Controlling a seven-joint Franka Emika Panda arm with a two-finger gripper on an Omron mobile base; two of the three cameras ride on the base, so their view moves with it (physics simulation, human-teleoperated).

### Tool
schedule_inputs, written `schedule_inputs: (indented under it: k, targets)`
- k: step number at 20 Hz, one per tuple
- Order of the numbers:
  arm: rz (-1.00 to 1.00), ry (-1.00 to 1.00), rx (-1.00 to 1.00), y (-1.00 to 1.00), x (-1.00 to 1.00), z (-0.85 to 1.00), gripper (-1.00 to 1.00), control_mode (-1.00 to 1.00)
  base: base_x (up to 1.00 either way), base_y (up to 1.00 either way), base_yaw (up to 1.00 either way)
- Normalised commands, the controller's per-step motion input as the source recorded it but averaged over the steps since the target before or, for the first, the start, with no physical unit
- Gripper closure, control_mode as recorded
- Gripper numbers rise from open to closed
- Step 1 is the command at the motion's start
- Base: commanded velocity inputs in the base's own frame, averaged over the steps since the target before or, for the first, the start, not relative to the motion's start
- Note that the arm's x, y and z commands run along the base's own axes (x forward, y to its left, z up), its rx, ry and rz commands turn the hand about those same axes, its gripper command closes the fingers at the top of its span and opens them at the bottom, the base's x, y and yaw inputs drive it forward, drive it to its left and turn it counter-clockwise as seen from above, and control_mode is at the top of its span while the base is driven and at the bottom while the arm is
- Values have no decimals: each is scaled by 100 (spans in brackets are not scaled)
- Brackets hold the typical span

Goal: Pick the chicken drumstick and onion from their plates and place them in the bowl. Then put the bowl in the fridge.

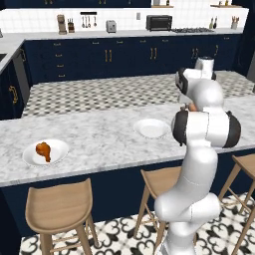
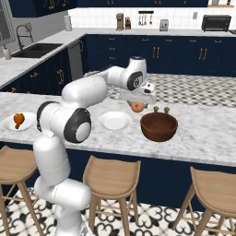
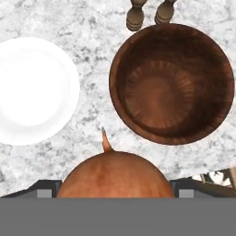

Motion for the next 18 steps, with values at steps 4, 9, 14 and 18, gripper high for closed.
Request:
schedule_inputs:
  k: [4, 9, 14, 18]
  targets:
    - [0, 9, 7, -66, 13, -10, 100, -100, 0, 0, 0]
    - [0, 19, 7, -40, 31, -7, 100, -100, 0, 0, 0]
    - [1, 3, 1, -41, 50, -21, 100, -100, 0, 0, 0]
    - [5, 4, 2, -45, 44, -17, 100, -100, 0, 0, 0]
